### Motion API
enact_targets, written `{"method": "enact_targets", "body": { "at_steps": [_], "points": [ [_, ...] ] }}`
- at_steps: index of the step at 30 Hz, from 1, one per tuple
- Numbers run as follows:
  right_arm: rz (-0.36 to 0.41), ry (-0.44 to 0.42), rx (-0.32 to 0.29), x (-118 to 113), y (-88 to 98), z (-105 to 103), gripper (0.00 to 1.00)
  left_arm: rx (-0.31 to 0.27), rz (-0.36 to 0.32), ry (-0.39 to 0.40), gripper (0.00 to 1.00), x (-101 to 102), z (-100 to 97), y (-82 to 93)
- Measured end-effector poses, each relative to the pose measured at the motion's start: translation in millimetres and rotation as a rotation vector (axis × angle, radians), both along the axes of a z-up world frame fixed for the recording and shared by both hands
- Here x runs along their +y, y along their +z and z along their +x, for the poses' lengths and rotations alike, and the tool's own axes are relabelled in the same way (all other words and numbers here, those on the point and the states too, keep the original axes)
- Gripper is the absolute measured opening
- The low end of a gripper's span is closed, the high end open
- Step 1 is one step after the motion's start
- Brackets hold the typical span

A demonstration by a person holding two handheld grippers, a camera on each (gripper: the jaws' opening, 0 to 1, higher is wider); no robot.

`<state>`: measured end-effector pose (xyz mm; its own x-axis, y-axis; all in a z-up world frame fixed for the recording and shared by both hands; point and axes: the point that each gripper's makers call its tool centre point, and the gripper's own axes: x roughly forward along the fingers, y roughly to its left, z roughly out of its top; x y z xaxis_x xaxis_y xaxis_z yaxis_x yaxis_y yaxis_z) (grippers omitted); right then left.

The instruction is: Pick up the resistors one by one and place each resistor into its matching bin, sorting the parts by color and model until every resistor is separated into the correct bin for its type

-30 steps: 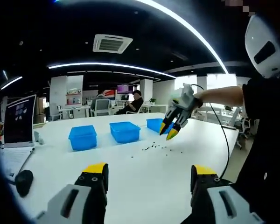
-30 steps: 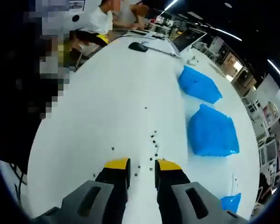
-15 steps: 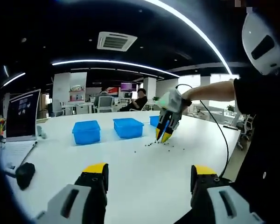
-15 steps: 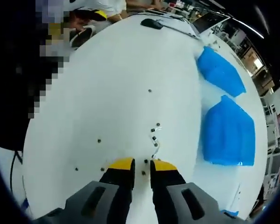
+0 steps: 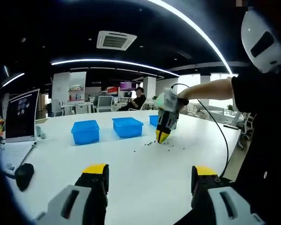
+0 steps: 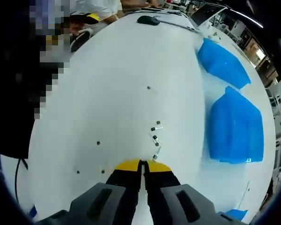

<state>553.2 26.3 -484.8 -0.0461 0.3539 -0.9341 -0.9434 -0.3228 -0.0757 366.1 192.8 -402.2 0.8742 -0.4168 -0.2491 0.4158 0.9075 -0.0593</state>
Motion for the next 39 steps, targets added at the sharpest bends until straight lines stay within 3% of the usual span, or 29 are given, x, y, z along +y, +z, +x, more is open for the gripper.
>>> {"method": "enact_targets", "body": {
  "at_steps": [3, 7, 14, 18, 22, 28, 32, 39],
  "points": [
    [0.024, 0.002, -0.017, 0, 4.3, -3, 0.06, -0.007, 0.0, 0.001, 0.72, 0, 0.5, 2.6],
    [0.15, -0.076, 0.002, 8, 28.2, -7, 0.05, -0.028, -0.002, 0.016, 0.72, 5, 2.9, 9.6],
    [0.548, -0.299, 0.069, 6, 94.9, -26, 0.06, -0.085, -0.007, 0.046, 0.72, 11, 9.2, 26.1],
    [0.794, -0.445, 0.035, -12, 125.0, -29, 0.06, -0.114, -0.011, 0.055, 0.72, 12, 9.5, 34.3],
    [0.983, -0.611, -0.051, -36, 144.0, -28, 0.06, -0.138, -0.017, 0.087, 0.72, 18, 12.4, 42.0],
    [1.25, -0.751, -0.14, -37, 189.2, -33, 0.05, -0.173, -0.025, 0.134, 0.72, 28, 15.1, 54.0],
    [1.279, -0.732, -0.176, -14, 203.3, -26, 0.06, -0.184, -0.019, 0.165, 0.72, 33, 14.3, 57.9],
    [1.3, -0.654, -0.152, 70, 228.5, 10, 0.06, -0.202, -0.005, 0.24, 0.72, 48, 7.9, 61.1]
  ]
}}
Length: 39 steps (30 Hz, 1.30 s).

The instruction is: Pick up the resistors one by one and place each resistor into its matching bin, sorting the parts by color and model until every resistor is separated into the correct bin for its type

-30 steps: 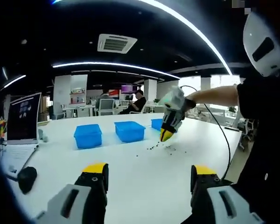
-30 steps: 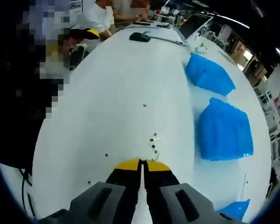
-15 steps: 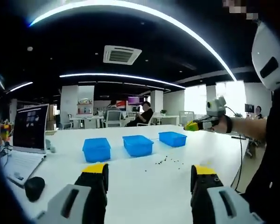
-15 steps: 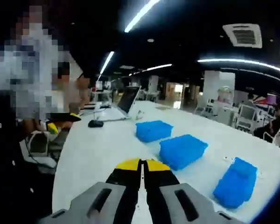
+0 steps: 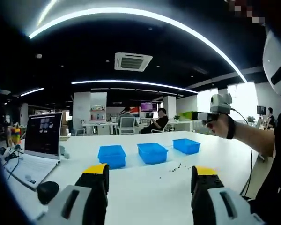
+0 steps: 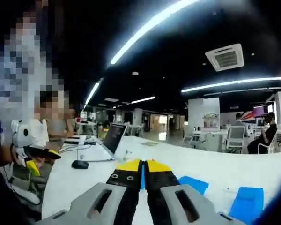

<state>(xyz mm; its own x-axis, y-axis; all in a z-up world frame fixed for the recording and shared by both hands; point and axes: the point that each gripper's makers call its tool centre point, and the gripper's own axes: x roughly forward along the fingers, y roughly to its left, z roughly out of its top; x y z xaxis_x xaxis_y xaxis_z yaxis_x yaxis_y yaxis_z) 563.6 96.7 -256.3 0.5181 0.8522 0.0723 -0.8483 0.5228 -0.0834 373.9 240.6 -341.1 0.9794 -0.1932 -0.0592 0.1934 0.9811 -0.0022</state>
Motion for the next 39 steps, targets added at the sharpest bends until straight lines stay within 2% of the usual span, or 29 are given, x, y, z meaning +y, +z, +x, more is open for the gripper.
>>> {"method": "enact_targets", "body": {
  "at_steps": [5, 8, 10, 12, 16, 21, 23, 27, 31, 35, 39],
  "points": [
    [-0.043, 0.063, 0.048, 72, -5.1, 38, 0.06, 0.011, 0.021, 0.108, 0.72, 24, -3.1, -3.0],
    [-0.077, 0.058, 0.069, 109, -11.5, 67, 0.06, 0.011, 0.018, 0.146, 0.72, 34, -6.3, -2.5],
    [-0.063, 0.046, 0.123, 131, -16.7, 86, 0.06, 0.008, 0.016, 0.162, 0.72, 40, -9.3, -1.2],
    [-0.105, 0.027, 0.129, 149, -24.5, 102, 0.06, 0.006, 0.011, 0.174, 0.72, 44, -11.2, -0.5],
    [-0.136, 0.008, 0.153, 176, -33.2, 122, 0.06, 0.009, 0.01, 0.196, 0.72, 52, -14.4, -0.7],
    [-0.17, -0.011, 0.16, 191, -44.5, 131, 0.06, 0.009, 0.008, 0.209, 0.71, 56, -14.7, -0.7],
    [-0.188, -0.016, 0.15, 193, -50.3, 133, 0.07, 0.008, 0.009, 0.207, 0.71, 55, -14.0, -0.3],
    [-0.191, -0.009, 0.144, 190, -54.5, 131, 0.24, 0.008, 0.011, 0.195, 0.72, 50, -11.6, 0.1],
    [-0.179, 0.01, 0.135, 174, -50.1, 124, 0.31, 0.008, 0.011, 0.18, 0.72, 45, -8.9, 0.5],
    [-0.161, 0.016, 0.126, 140, -42.8, 116, 0.33, 0.006, 0.01, 0.144, 0.72, 35, -4.0, 1.2],
    [-0.122, 0.009, 0.124, 90, -37.0, 103, 0.35, 0.001, 0.003, 0.1, 0.72, 24, 2.1, 1.3]
  ]
}}
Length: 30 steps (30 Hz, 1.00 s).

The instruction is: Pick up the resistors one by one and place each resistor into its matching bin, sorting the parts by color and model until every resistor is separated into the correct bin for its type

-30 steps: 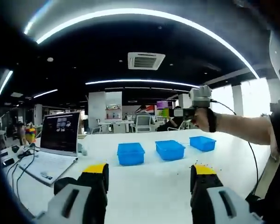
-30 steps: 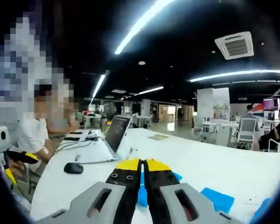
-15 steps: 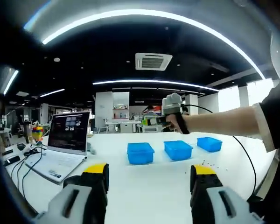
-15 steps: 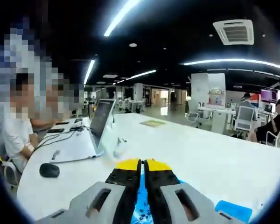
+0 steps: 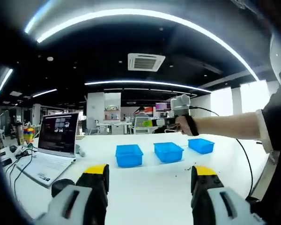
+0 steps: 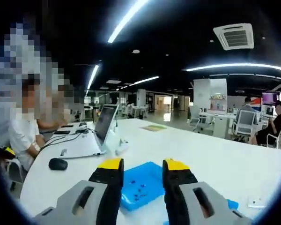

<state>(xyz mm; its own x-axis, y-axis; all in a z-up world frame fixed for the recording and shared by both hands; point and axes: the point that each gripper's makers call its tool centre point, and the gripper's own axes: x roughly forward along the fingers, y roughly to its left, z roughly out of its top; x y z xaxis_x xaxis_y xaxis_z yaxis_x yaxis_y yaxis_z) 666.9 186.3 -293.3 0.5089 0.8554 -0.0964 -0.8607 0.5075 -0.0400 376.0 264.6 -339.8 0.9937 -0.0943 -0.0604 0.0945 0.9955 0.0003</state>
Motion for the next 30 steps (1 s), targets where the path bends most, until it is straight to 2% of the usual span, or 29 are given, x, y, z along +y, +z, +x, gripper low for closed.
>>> {"method": "enact_targets", "body": {
  "at_steps": [3, 7, 13, 14, 18, 22, 25, 28, 30],
  "points": [
    [0.034, -0.043, -0.01, -53, 3.7, -12, 0.35, -0.003, -0.017, -0.044, 0.72, -10, 6.2, -0.6],
    [0.072, -0.093, -0.004, -111, 2.8, -33, 0.35, -0.006, -0.037, -0.095, 0.72, -22, 14.5, -0.9],
    [0.11, -0.182, -0.028, -199, -6.1, -84, 0.35, -0.006, -0.04, -0.171, 0.72, -43, 26.6, -1.2],
    [0.121, -0.206, -0.018, -217, -11.2, -96, 0.35, -0.005, -0.038, -0.19, 0.72, -49, 27.7, -1.7],
    [0.133, -0.266, -0.007, -263, -28.3, -134, 0.35, 0.012, -0.025, -0.25, 0.72, -63, 29.1, -5.7],
    [0.121, -0.318, 0.002, -292, -41.7, -167, 0.35, 0.026, -0.017, -0.288, 0.72, -71, 28.1, -9.3],
    [0.093, -0.343, -0.003, -303, -48.7, -187, 0.35, 0.043, -0.013, -0.318, 0.72, -77, 26.0, -13.3],
    [0.071, -0.34, -0.01, -304, -49.6, -195, 0.35, 0.057, -0.028, -0.354, 0.72, -82, 23.2, -16.3],
    [0.048, -0.329, -0.011, -302, -50.1, -193, 0.36, 0.064, -0.02, -0.357, 0.72, -83, 22.6, -18.2]
  ]
}}
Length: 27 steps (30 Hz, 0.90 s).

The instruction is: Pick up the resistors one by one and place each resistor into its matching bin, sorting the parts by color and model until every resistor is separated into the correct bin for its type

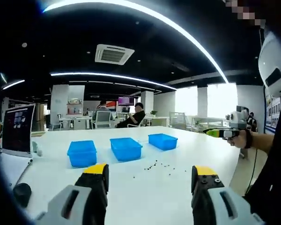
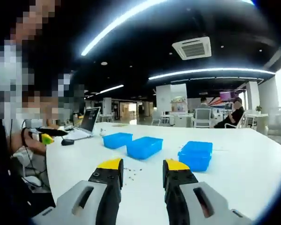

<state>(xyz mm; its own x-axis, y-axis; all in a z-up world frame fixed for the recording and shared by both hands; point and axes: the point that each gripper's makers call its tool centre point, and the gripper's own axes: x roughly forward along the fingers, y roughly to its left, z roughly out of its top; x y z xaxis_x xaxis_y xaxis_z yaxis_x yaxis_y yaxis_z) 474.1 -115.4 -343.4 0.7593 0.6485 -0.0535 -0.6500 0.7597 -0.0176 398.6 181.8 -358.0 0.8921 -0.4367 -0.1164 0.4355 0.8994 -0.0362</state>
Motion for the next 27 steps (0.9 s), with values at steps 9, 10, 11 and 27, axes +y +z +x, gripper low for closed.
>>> {"method": "enact_targets", "body": {
  "at_steps": [9, 10, 11, 27],
  "points": [
    [-0.148, 0.15, 0.072, 33, -7.8, 17, 0.35, 0.002, 0.009, 0.033, 0.72, 16, -11.1, -1.5],
    [-0.171, 0.172, 0.079, 38, -8.1, 20, 0.35, 0.004, 0.008, 0.041, 0.72, 19, -12.2, -2.2],
    [-0.207, 0.203, 0.083, 45, -8.4, 23, 0.35, 0.005, 0.008, 0.048, 0.72, 22, -13.2, -3.1],
    [-0.627, 0.536, 0.209, 129, -55.8, 61, 0.29, 0.021, 0.007, 0.101, 0.72, 41, -23.7, -14.0]
  ]
}}
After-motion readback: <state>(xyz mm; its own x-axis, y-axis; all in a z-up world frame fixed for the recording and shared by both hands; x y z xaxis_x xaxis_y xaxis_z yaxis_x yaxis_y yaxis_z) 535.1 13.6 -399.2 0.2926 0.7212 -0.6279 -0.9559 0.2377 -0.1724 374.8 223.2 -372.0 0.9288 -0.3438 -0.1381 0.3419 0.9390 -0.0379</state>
